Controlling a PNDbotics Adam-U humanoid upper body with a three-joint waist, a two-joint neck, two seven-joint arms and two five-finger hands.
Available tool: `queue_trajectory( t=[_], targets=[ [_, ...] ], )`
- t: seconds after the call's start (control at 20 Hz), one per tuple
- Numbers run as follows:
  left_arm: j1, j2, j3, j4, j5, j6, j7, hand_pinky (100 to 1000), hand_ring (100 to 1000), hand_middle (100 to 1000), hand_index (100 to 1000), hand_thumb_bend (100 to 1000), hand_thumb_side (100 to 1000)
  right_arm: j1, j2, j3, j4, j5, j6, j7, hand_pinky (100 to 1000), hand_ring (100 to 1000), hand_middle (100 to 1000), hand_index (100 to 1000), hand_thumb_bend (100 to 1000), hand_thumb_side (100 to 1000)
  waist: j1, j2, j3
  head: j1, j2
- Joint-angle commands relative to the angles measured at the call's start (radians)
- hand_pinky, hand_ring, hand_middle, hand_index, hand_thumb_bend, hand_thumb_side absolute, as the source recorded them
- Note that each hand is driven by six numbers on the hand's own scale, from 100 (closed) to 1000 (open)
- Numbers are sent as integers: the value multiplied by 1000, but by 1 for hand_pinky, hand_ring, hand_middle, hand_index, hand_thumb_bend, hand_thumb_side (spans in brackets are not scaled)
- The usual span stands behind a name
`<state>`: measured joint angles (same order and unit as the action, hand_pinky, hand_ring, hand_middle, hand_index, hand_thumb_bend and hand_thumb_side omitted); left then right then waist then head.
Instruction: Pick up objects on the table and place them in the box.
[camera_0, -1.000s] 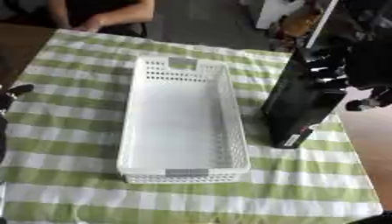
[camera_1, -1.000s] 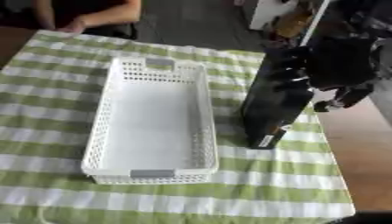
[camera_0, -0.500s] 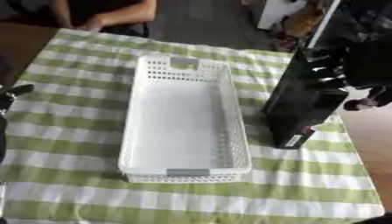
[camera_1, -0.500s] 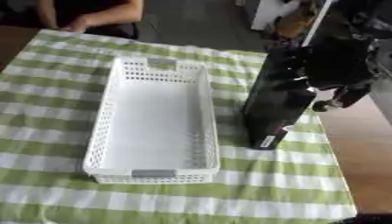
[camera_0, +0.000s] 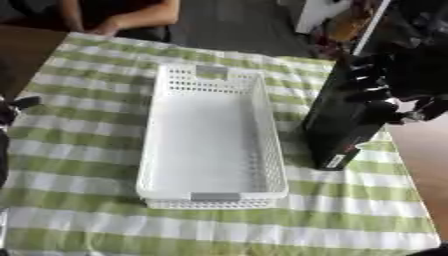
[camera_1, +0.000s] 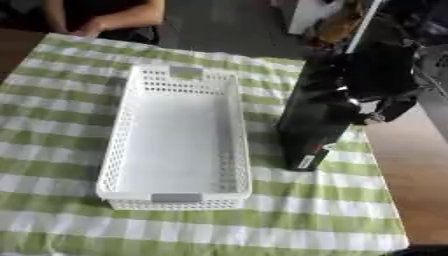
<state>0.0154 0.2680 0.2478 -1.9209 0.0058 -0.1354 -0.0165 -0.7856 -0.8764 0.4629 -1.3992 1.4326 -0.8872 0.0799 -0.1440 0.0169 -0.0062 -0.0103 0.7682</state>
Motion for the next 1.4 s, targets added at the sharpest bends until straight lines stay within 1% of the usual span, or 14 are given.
queue_trajectory(
  t=[0.05,0.3,0.7,0.75,0.8,0.95,1.0,1.05,1.1,1.15,1.2,1.3,1.35,1.4],
  targets=[
    [-8,17,0,-10,3,-1,-4,779,1000,1000,894,178,1000,-29,-14,-11,10,9,0,-8,1000,1000,1000,1000,368,331,7,-6,0,-9,-11],
    [-8,17,0,-11,3,-1,-4,779,1000,1000,894,178,1000,-35,-5,-7,27,20,-3,-12,1000,1000,1000,1000,352,335,7,-5,1,-9,-11],
    [-8,17,1,-11,3,-1,-3,778,1000,1000,893,177,1000,-40,4,-1,41,25,-11,-22,1000,1000,1000,1000,281,317,6,-5,2,-9,-11],
    [-8,17,1,-11,3,-1,-3,778,1000,1000,893,178,1000,-40,4,0,41,26,-12,-23,1000,1000,1000,1000,260,306,6,-5,2,-9,-11],
    [-8,17,1,-11,3,-1,-3,778,1000,1000,893,178,1000,-40,4,0,42,26,-12,-25,1000,1000,1000,1000,270,307,6,-5,2,-9,-11],
    [-8,17,1,-11,3,0,-3,778,1000,1000,892,178,1000,-40,8,3,40,21,-17,-36,1000,1000,989,986,239,301,6,-4,2,-9,-11],
    [-8,17,1,-11,3,0,-3,778,1000,1000,892,177,1000,-41,9,5,38,18,-18,-43,987,1000,970,968,229,299,6,-4,2,-10,-11],
    [-8,17,1,-11,3,0,-3,778,1000,1000,892,177,1000,-41,10,7,36,17,-19,-49,954,975,947,943,215,298,6,-4,2,-10,-10],
    [-8,17,1,-11,3,0,-3,778,1000,1000,892,176,1000,-42,11,9,32,14,-19,-58,954,975,947,943,215,298,6,-4,2,-10,-10],
    [-8,17,1,-11,4,0,-3,778,1000,1000,892,177,1000,-44,13,12,27,12,-20,-69,865,904,895,870,181,292,6,-4,3,-11,-10],
    [-8,17,0,-10,4,0,-3,778,1000,1000,892,176,1000,-46,15,15,20,9,-20,-83,800,853,855,821,156,291,6,-4,3,-11,-10],
    [-8,17,0,-10,4,0,-3,778,1000,1000,892,177,1000,-46,16,21,8,0,-20,-118,721,781,783,740,100,292,6,-4,3,-11,-10],
    [-8,17,1,-10,4,0,-3,778,1000,1000,892,177,1000,-45,16,25,2,-6,-20,-137,695,754,748,697,100,296,6,-4,3,-11,-9],
    [-8,17,1,-10,4,0,-3,778,1000,1000,892,177,1000,-45,15,28,-3,-11,-20,-155,685,742,729,674,100,300,6,-4,3,-11,-9]
  ],
)
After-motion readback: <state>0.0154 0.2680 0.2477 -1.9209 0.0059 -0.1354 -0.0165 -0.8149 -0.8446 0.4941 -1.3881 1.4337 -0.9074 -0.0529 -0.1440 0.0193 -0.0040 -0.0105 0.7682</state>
